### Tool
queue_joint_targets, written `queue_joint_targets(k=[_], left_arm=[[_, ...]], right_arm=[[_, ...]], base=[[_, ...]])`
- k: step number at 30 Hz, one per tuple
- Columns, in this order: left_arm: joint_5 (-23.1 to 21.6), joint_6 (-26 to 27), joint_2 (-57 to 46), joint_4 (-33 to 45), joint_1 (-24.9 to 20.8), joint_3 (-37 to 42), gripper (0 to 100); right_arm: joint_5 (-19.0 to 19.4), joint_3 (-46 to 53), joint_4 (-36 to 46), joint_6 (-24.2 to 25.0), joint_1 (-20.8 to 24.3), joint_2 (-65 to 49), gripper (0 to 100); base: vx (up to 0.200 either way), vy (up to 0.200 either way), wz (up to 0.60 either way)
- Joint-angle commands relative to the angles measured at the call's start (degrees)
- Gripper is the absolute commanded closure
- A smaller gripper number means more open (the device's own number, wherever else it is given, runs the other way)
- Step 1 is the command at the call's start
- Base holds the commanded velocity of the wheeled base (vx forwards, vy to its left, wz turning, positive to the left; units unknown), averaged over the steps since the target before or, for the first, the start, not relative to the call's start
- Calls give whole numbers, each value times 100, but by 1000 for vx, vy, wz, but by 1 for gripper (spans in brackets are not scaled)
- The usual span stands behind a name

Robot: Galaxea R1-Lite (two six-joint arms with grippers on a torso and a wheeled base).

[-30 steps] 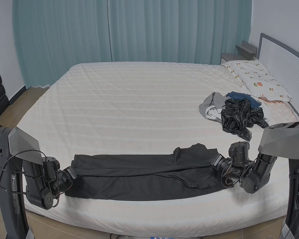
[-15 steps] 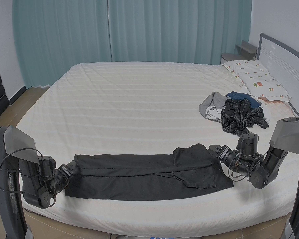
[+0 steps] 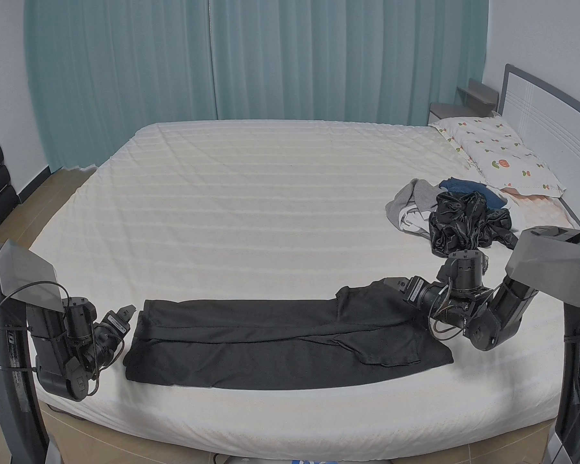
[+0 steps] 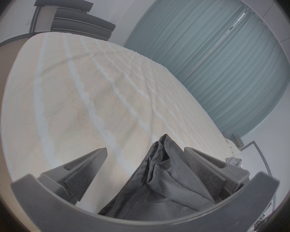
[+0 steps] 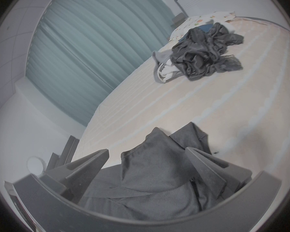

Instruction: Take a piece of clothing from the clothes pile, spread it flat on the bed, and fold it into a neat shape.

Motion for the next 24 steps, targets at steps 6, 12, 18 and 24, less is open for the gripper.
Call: queue_joint_targets(k=[6, 12, 18, 24], left_arm=[[-7, -3, 114, -102, 0, -12, 0], [-7, -3, 114, -102, 0, -3, 0], [2, 6, 52, -102, 0, -56, 0], [-15, 41, -159, -102, 0, -390, 0]], right_arm=[[-27, -69, 8, -204, -98, 374, 100], [-27, 185, -44, -204, -212, 234, 100], [-1, 581, -238, -212, -300, 207, 100], [34, 845, -642, -98, -397, 93, 0]], base=[[0, 0, 0], [0, 0, 0], [0, 0, 0], [0, 0, 0]])
